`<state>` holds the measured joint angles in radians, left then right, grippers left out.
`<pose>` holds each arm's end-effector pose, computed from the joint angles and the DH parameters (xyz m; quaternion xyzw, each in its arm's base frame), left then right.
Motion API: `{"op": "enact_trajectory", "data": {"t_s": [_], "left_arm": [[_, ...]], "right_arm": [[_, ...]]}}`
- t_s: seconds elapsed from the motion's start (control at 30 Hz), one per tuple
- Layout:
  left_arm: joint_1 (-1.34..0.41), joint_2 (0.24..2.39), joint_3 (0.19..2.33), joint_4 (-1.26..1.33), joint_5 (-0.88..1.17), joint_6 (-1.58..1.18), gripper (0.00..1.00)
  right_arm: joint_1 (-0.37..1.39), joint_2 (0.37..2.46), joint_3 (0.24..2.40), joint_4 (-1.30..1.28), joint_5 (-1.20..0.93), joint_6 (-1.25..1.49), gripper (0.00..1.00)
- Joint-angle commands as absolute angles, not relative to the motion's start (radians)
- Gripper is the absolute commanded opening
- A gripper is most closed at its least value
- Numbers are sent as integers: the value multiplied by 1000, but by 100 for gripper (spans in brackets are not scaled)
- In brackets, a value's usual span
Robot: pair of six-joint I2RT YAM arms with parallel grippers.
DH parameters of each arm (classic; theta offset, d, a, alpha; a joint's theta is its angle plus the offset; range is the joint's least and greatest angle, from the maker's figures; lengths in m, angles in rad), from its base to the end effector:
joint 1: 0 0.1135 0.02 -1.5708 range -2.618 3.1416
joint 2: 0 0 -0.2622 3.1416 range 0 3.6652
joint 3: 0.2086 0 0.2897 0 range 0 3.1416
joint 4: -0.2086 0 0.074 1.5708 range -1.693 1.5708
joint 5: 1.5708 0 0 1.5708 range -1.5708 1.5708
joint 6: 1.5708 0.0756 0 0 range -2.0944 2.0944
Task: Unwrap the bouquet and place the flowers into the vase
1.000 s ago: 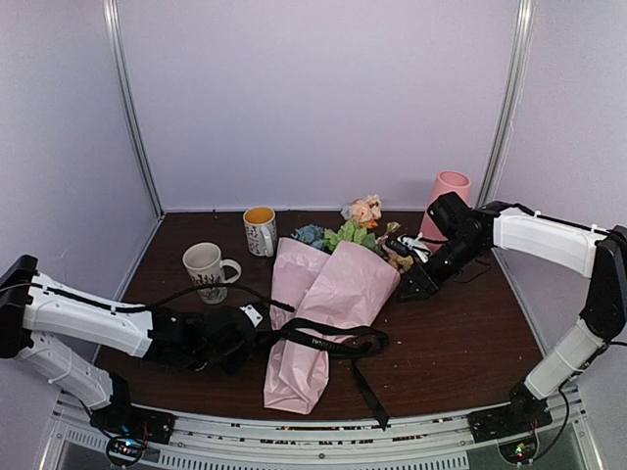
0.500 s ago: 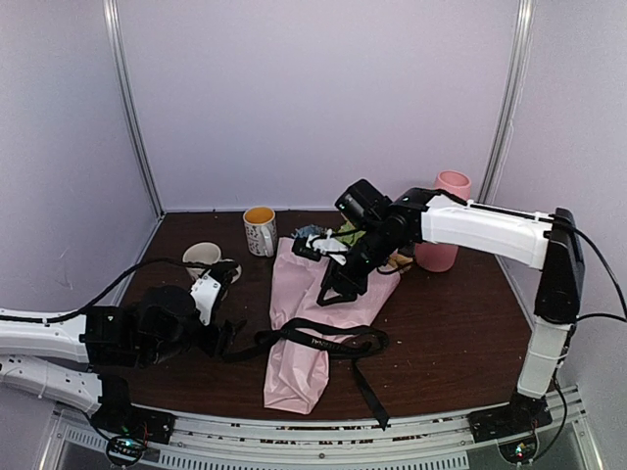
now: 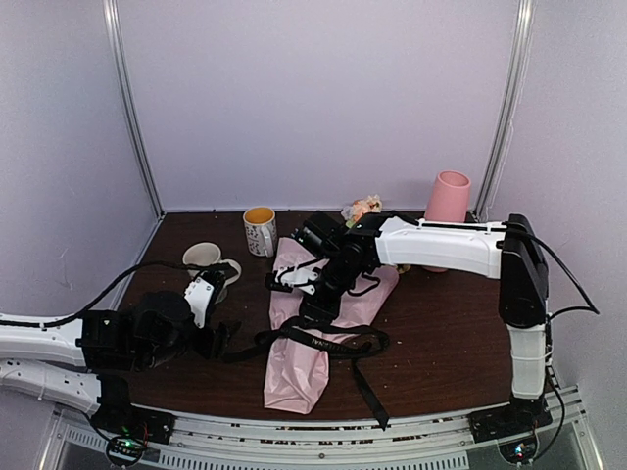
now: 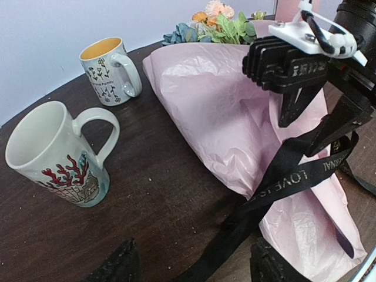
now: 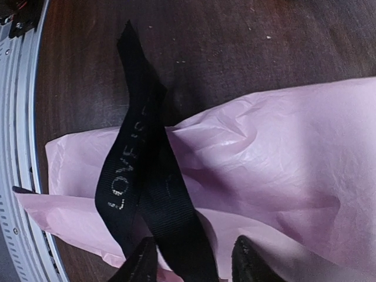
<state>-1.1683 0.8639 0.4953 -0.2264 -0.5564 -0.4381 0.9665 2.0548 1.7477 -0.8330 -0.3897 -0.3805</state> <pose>0.1347 -0.2145 0.1893 0.1830 0.8393 -0.1559 0.4876 0.2550 0.4199 0.1863 -0.6301 0.7233 0.2416 0.1461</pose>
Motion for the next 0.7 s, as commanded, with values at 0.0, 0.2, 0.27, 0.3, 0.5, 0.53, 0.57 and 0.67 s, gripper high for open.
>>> {"op": "enact_trajectory", "data": {"t_s": [0.0, 0.2, 0.27, 0.3, 0.5, 0.53, 0.57, 0.67], "left_arm": [[-1163, 879, 488, -190, -577, -438, 65], [-1163, 926, 504, -160, -553, -392, 63], [-1163, 945, 522, -155, -525, -350, 61], [-1163, 955, 535, -150, -505, -326, 60], [-1164, 1011, 602, -131, -426, -156, 59], [-1163, 1026, 619, -127, -413, -127, 59], [-1164, 1042, 636, -122, -393, -100, 59], [-1164, 1106, 697, -96, -307, 4, 59]], "right_arm": [[970, 2095, 1779, -827, -308, -351, 35], [962, 2004, 1757, -810, -272, -334, 0], [946, 1936, 1728, -810, -310, -314, 0], [933, 1900, 1710, -812, -335, -306, 0], [831, 1617, 1454, -739, -413, -263, 0], [808, 1568, 1398, -716, -415, -262, 0], [785, 1524, 1348, -700, -415, -263, 0], [700, 1428, 1236, -702, -429, -264, 0]]}}
